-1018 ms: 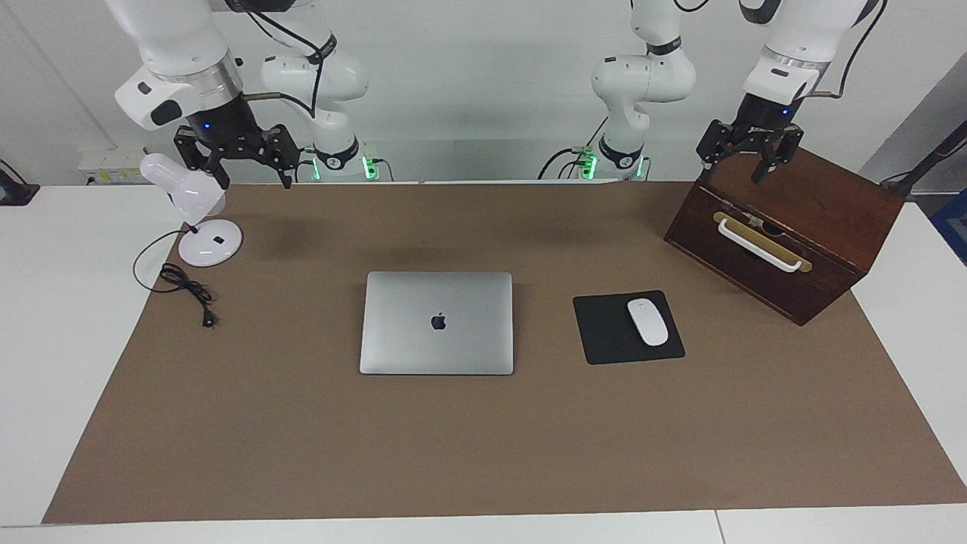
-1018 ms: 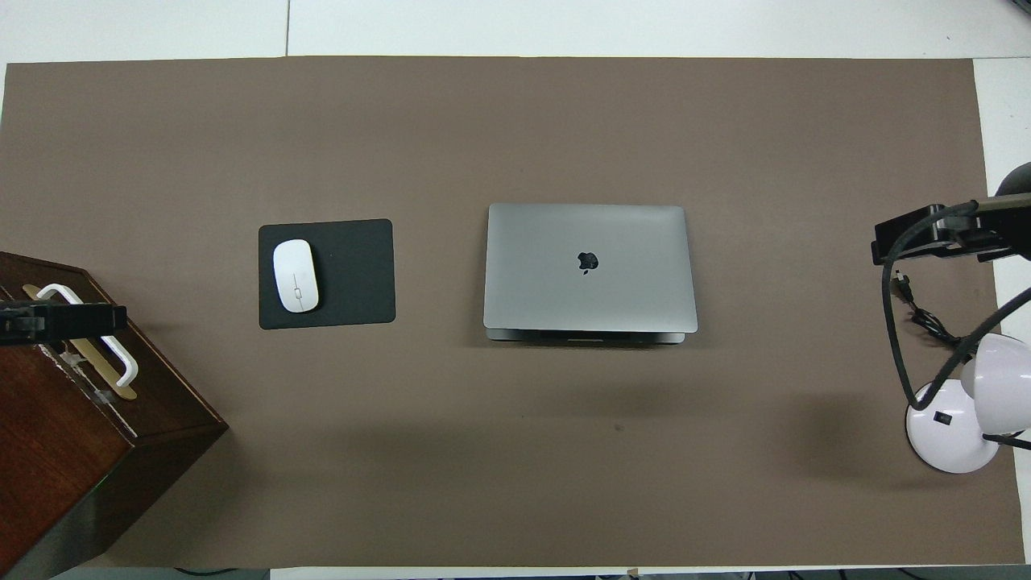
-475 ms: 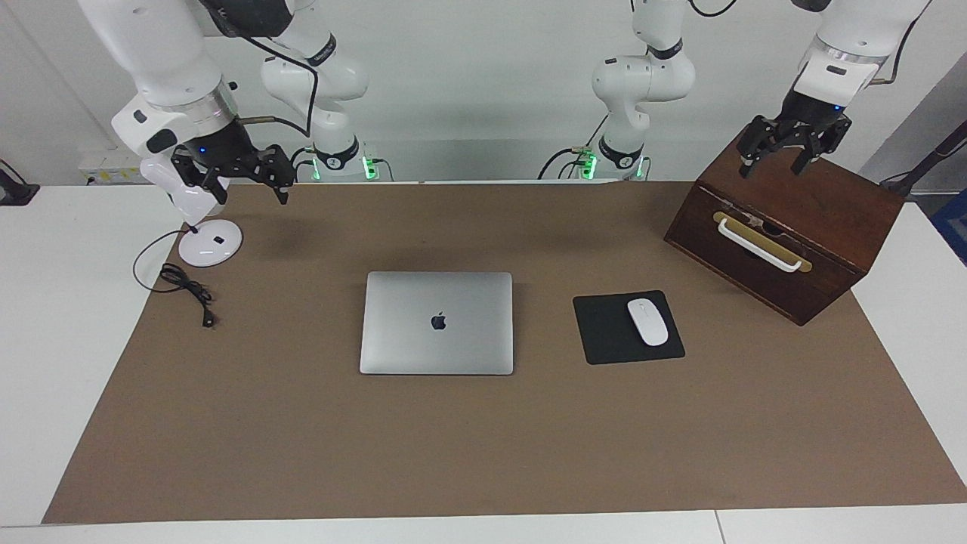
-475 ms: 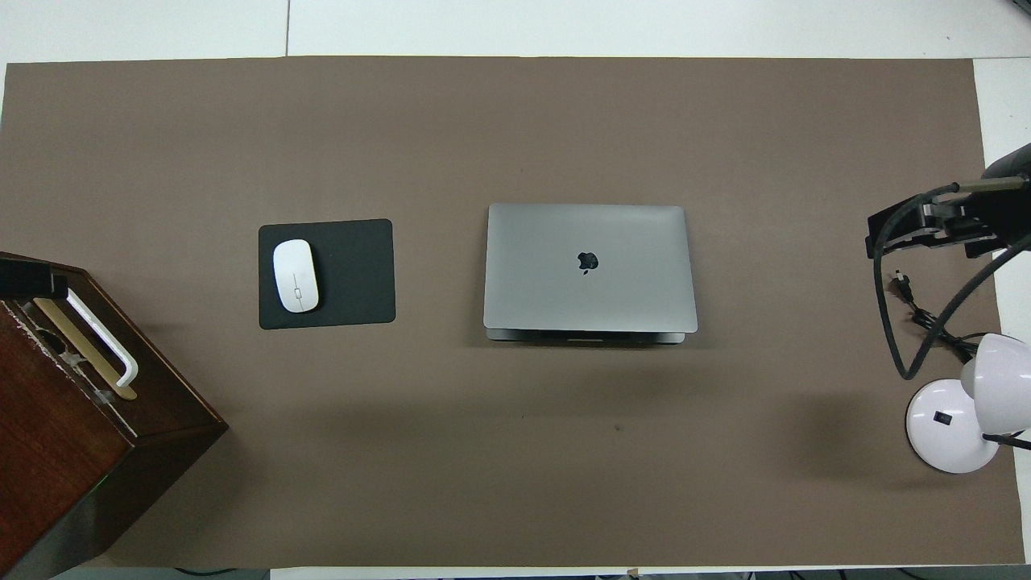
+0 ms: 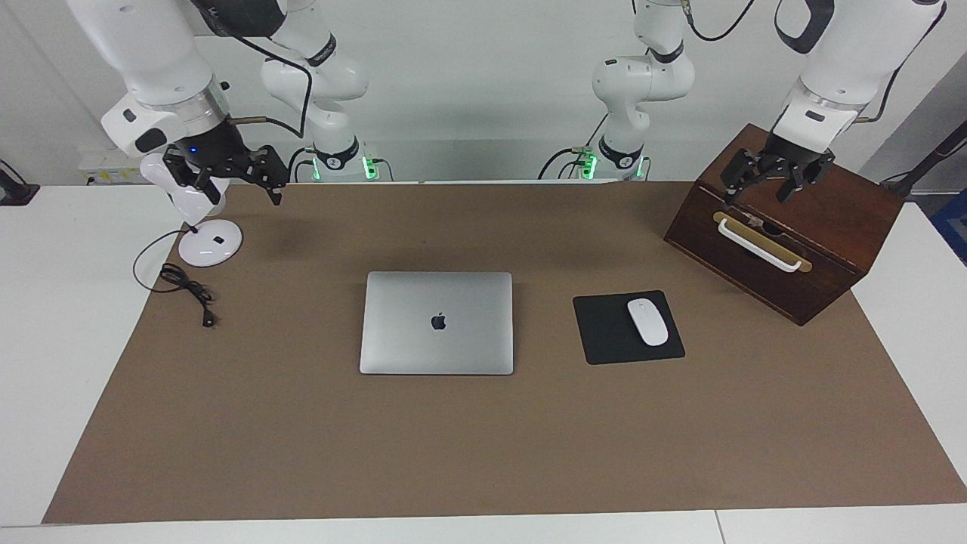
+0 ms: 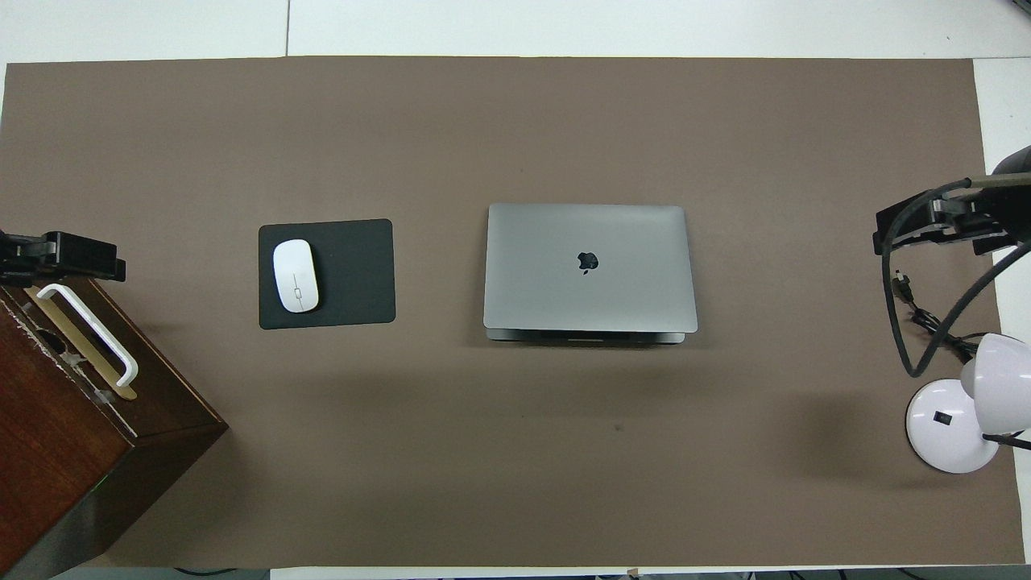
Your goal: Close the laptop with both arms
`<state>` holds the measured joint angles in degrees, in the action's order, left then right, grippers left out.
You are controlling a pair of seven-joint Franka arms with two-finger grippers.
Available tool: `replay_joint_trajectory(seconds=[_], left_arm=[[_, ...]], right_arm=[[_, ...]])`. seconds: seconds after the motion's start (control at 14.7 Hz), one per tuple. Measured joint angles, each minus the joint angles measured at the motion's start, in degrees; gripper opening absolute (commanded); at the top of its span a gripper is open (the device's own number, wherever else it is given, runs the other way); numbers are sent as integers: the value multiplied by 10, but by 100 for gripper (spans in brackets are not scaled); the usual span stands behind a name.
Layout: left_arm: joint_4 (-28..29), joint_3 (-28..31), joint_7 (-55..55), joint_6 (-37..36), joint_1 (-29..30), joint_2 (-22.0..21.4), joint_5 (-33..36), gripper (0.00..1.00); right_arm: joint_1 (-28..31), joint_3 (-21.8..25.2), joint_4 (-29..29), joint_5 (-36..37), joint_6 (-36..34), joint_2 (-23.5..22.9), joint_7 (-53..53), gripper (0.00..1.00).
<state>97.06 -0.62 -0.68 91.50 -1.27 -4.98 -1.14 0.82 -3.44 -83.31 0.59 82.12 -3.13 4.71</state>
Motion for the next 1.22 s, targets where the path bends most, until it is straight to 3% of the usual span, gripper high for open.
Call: replay_joint_trajectory(seconds=[1.22], left_arm=[[-9, -15, 0, -24, 23, 16, -1, 100]], right_arm=[[-4, -4, 3, 0, -5, 11, 0, 100]])
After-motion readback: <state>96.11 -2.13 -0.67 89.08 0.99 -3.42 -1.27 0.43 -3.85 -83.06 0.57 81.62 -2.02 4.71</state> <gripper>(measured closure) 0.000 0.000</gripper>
